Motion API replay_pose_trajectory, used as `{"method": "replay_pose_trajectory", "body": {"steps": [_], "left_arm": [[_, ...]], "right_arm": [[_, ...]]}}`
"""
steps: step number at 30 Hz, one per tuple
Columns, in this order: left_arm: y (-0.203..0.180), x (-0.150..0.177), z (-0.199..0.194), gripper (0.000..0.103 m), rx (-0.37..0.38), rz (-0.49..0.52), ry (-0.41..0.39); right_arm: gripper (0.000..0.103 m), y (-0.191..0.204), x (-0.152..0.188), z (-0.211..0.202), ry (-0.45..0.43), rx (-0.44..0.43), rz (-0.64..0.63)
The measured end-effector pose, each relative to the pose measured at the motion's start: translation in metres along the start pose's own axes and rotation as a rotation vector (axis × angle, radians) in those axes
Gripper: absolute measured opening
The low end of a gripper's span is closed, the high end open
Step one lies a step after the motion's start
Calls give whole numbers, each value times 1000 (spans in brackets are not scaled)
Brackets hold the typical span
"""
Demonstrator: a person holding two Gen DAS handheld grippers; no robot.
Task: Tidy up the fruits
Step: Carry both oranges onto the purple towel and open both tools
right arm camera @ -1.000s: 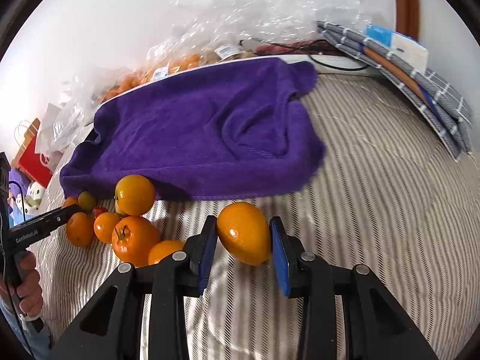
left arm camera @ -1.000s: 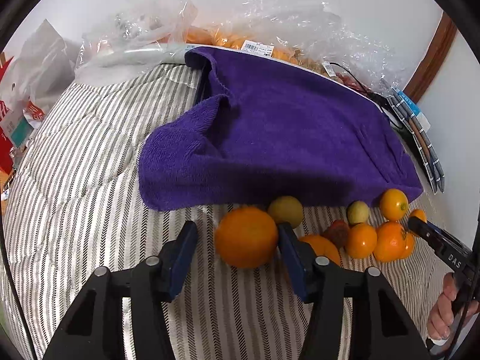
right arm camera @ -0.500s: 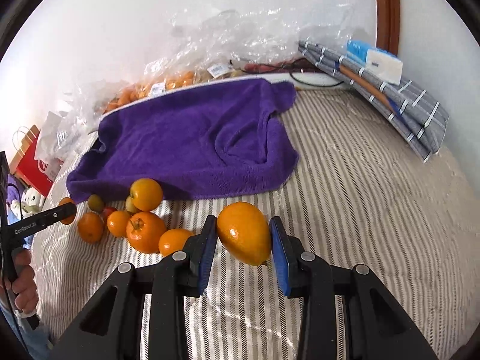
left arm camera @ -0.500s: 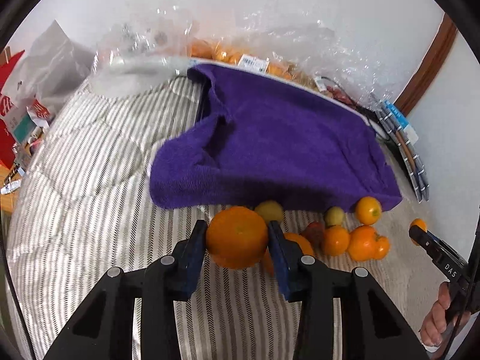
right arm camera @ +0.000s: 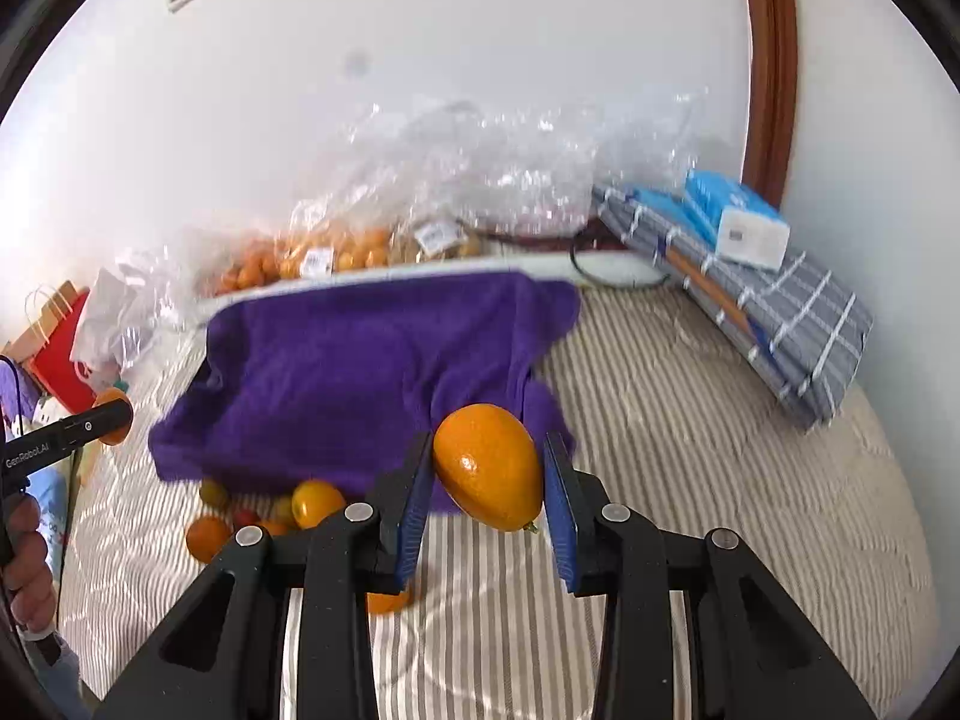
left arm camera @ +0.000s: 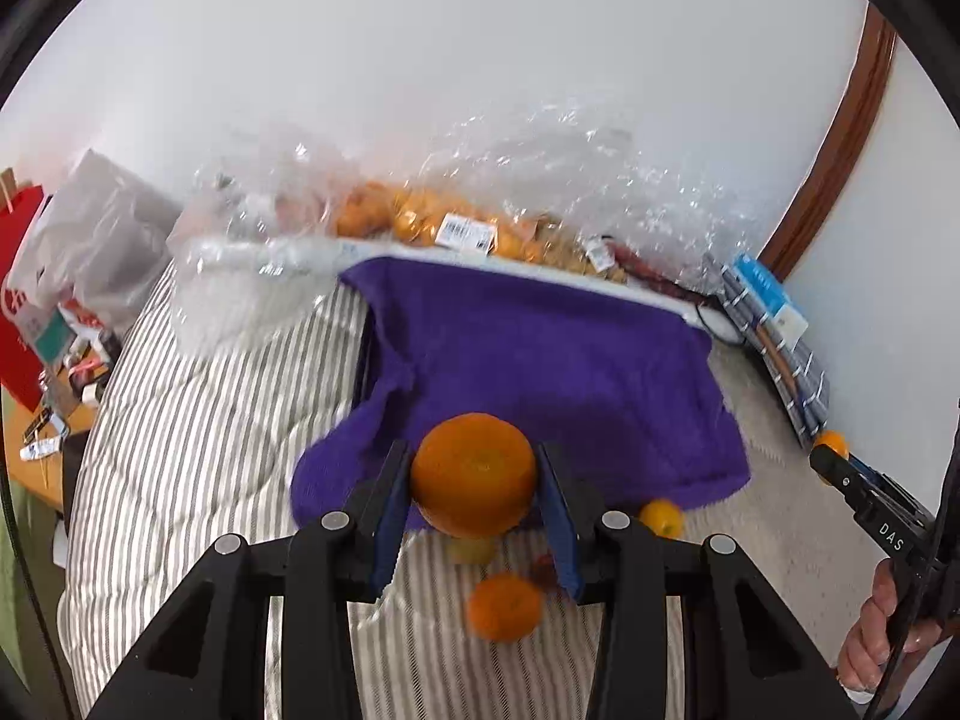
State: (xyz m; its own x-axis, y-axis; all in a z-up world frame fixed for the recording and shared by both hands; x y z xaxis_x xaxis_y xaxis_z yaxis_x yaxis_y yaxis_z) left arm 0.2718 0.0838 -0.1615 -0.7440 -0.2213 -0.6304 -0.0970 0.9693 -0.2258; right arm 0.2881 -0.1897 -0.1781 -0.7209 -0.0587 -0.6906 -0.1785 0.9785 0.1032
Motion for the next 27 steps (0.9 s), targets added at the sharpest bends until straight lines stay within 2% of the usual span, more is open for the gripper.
{"method": "replay_pose_trajectory", "body": {"steps": [8,18,22,27], "left_arm": [[-12,-47,15,39,3,21,-35],[8,-94,64,39,-5,-12,-31],[17,-102,92,39,-18,-18,-12],[22,-96,134,39,-8,-35,43]], "right_arm": [[35,6,-41,15,-46,-17,7],[35,24,-72,77,-32,-13,-49],[35,28,-78,109,-8,-22,-52],[35,31,-69,149,50,-19,-60]]}}
Point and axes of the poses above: each gripper's, at about its wrist camera, not at the fingertips, and z roughly the way its jaws point, y to its left, x to its underside, the point moved 10 cm from there along z, roughly the way its jaws point
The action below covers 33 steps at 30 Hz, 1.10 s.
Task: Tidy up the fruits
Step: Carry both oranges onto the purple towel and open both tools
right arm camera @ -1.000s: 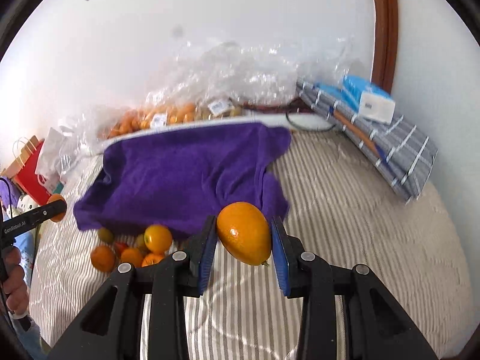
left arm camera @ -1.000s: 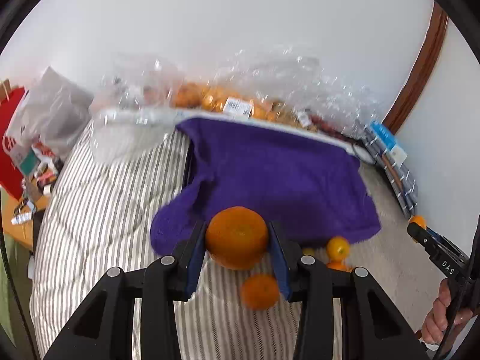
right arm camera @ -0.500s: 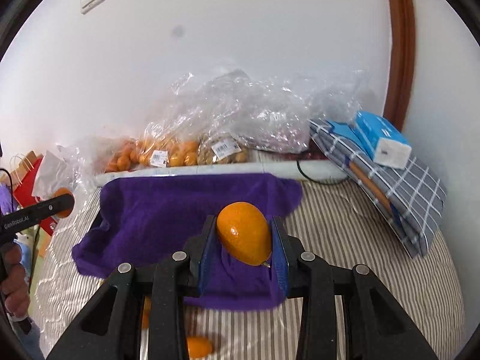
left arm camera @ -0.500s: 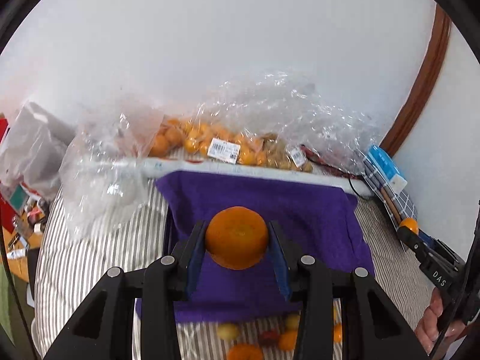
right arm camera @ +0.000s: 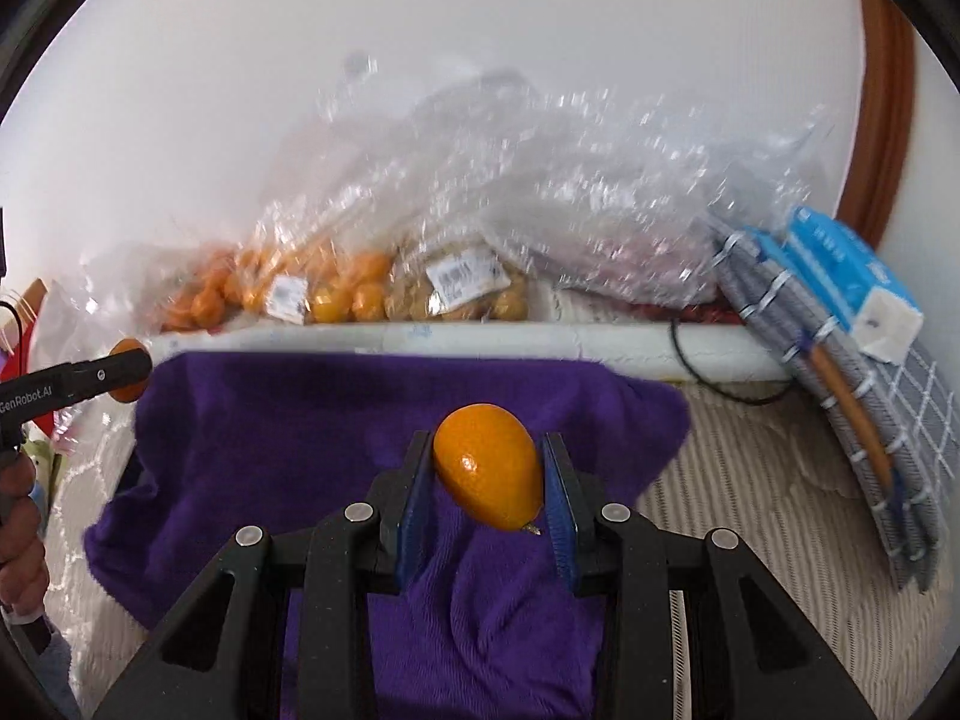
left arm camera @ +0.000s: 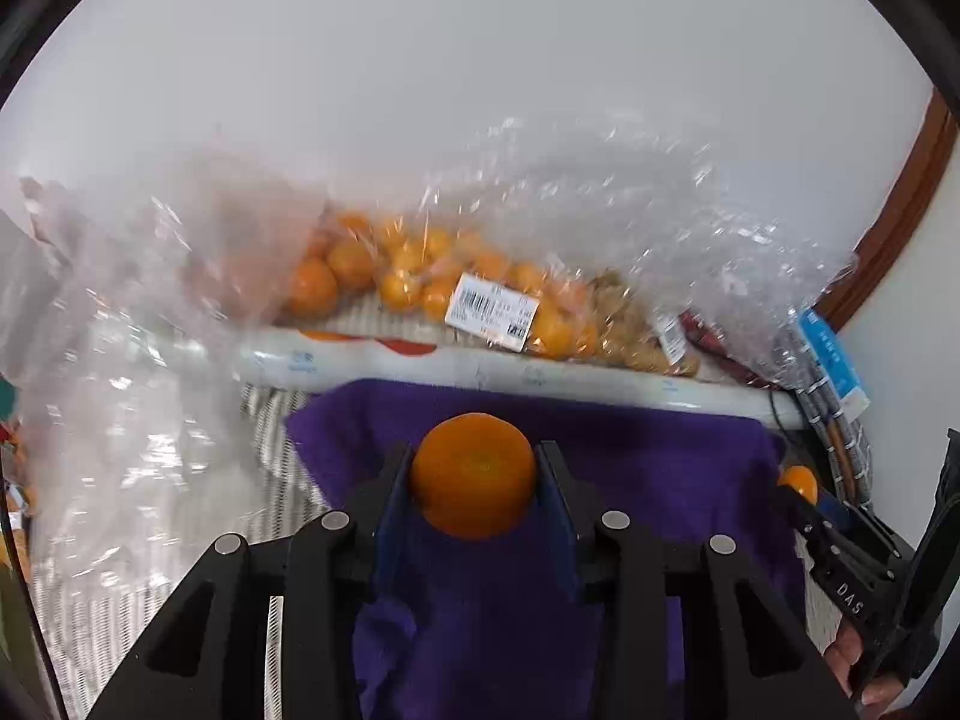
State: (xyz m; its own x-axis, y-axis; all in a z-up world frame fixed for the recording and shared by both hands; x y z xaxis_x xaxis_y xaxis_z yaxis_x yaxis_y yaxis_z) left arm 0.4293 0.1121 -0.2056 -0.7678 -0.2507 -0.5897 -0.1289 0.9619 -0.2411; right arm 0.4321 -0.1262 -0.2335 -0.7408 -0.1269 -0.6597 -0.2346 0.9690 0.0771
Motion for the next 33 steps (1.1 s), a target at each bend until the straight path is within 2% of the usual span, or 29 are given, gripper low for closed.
{"method": "replay_pose_trajectory", "body": {"steps": [7,19,21,23,25,30,33], "left_arm": [[-3,19,32,39,-10,22,73],[-4,35,48,39,-55,50,122],[-2,36,50,39,-60,50,128],[-2,39,53,39,-58,47,143],[-3,40,55,39,-55,41,156],[-6,39,51,39,-47,44,154],[-10,35,41,45,-52,55,127]], "right_arm": [[35,0,19,35,77,18,-21],[36,-5,32,51,130,24,0],[36,-6,32,50,127,22,9],[45,-6,31,46,127,22,8],[50,-5,29,40,116,24,-1],[50,-4,20,19,72,41,-5],[50,-3,19,4,52,30,18]]}}
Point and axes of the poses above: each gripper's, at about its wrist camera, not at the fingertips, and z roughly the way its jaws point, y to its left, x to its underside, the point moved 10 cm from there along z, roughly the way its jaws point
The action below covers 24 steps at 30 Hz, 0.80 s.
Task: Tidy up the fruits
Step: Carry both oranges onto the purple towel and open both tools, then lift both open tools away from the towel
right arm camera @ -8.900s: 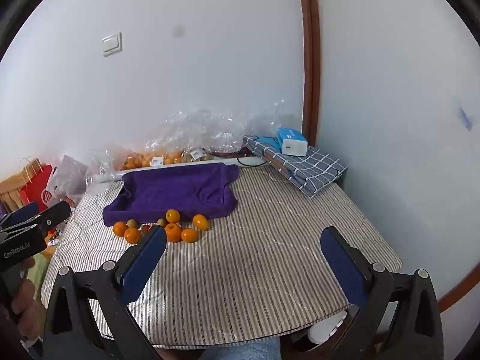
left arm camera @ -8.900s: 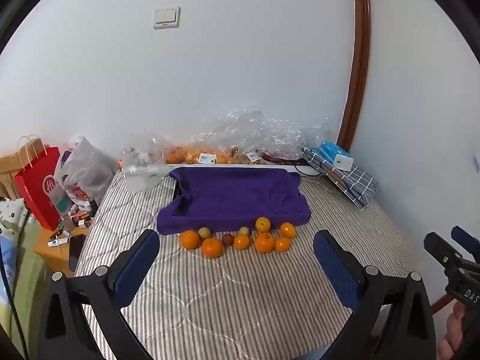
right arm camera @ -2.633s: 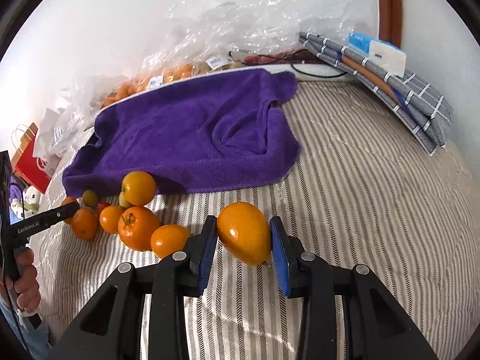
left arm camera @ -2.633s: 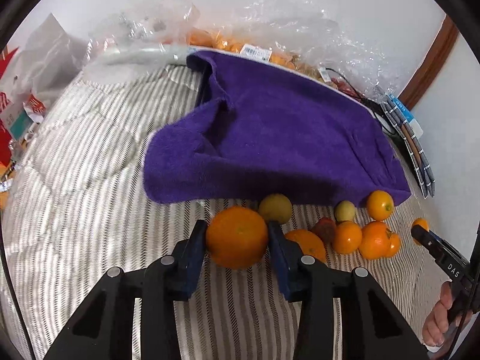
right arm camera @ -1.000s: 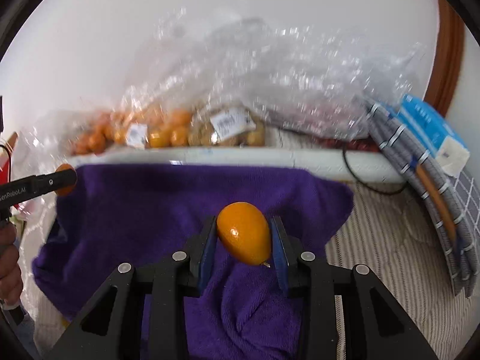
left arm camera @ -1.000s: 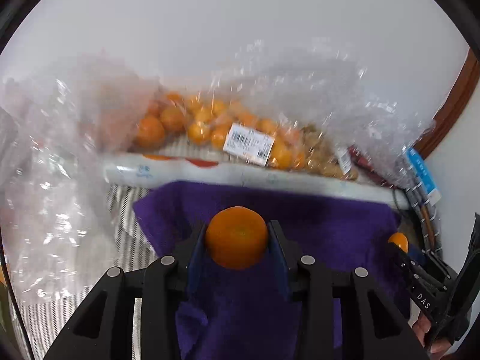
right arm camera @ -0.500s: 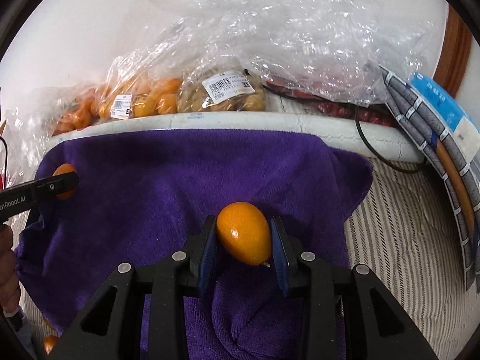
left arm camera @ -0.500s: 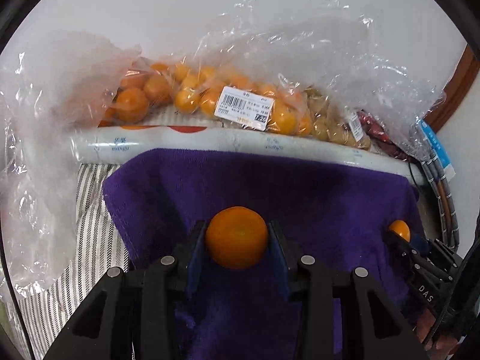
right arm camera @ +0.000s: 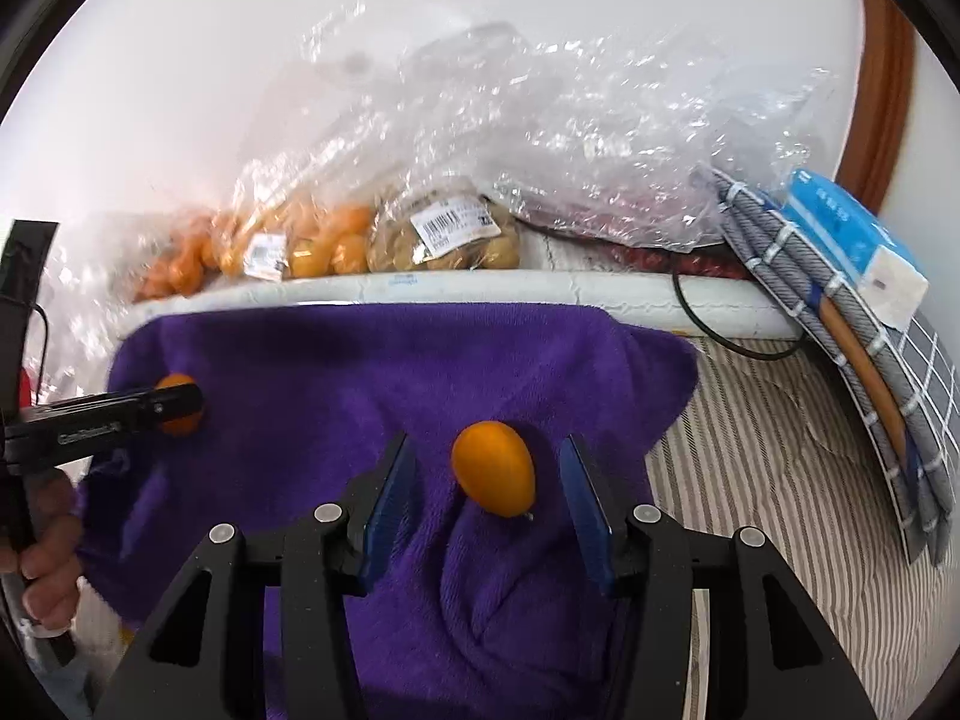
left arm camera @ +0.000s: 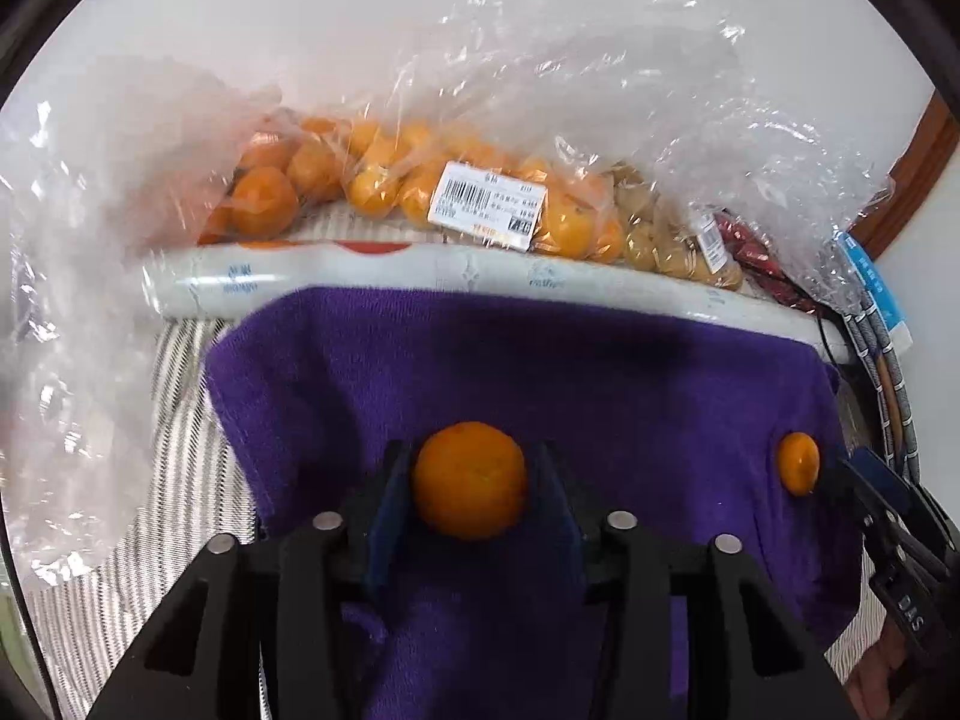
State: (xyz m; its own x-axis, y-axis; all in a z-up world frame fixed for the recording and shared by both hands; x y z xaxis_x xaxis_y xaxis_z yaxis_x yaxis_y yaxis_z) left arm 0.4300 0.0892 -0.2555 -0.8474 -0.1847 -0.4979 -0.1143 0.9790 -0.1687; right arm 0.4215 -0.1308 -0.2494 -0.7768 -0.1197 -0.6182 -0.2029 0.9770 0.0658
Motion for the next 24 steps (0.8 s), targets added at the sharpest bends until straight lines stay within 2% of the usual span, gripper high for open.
{"method": "replay_pose_trajectory", "body": {"steps": [7,12,14,17,24], "left_arm": [[-13,-8,-39,58,8,29,-78],[-30,-15,-75,60,-7,73,-152],[-34,-14,-95,61,-23,90,-194],[-39,0,-119,61,-19,112,-219],[-30,41,-140,61,-19,119,-223]], "right_arm": [[50,-12,23,-44,-26,58,10],[51,-20,41,-79,-52,67,44],[55,-24,49,-94,-76,85,50],[55,-24,63,-109,-86,102,51],[55,-6,109,-110,-12,30,41]]}}
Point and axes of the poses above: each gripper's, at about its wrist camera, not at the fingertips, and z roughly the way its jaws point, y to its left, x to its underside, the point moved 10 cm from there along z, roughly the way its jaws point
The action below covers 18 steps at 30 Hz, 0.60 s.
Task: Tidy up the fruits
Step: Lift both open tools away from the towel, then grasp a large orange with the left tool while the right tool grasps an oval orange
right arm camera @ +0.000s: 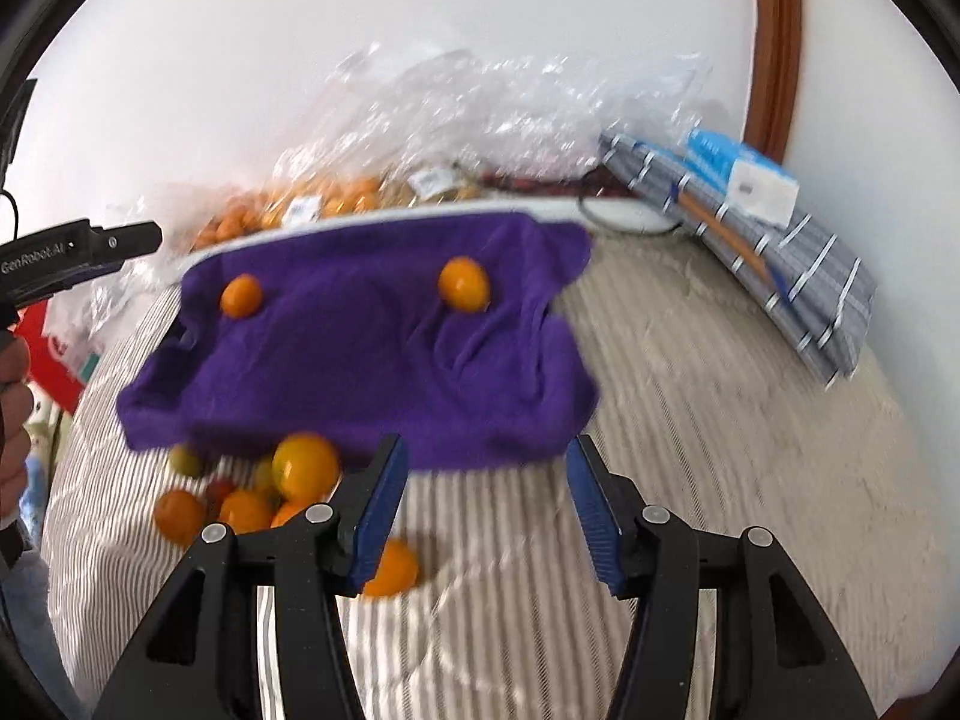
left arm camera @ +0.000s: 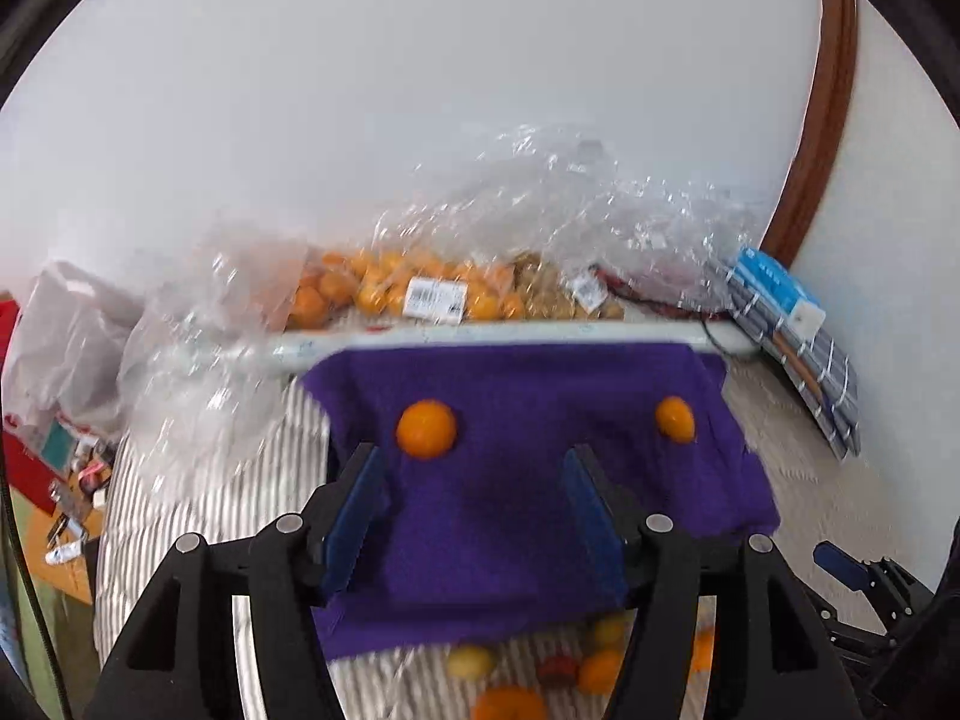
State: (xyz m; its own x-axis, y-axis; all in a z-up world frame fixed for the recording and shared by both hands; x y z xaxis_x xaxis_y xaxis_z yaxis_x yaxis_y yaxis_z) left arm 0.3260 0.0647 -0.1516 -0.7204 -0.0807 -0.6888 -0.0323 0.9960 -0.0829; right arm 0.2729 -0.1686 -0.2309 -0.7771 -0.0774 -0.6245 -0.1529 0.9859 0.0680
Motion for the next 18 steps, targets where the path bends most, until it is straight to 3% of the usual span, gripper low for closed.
{"method": "replay_pose_trajectory", "body": {"steps": [9,18], "left_arm": [[23,79,-14,61,6,-60,75],[32,131,-20,61,7,-120,126]], "right_arm": [[55,34,61,9,26,-83,-90],[55,43,63,30,18,-108,-126]]}}
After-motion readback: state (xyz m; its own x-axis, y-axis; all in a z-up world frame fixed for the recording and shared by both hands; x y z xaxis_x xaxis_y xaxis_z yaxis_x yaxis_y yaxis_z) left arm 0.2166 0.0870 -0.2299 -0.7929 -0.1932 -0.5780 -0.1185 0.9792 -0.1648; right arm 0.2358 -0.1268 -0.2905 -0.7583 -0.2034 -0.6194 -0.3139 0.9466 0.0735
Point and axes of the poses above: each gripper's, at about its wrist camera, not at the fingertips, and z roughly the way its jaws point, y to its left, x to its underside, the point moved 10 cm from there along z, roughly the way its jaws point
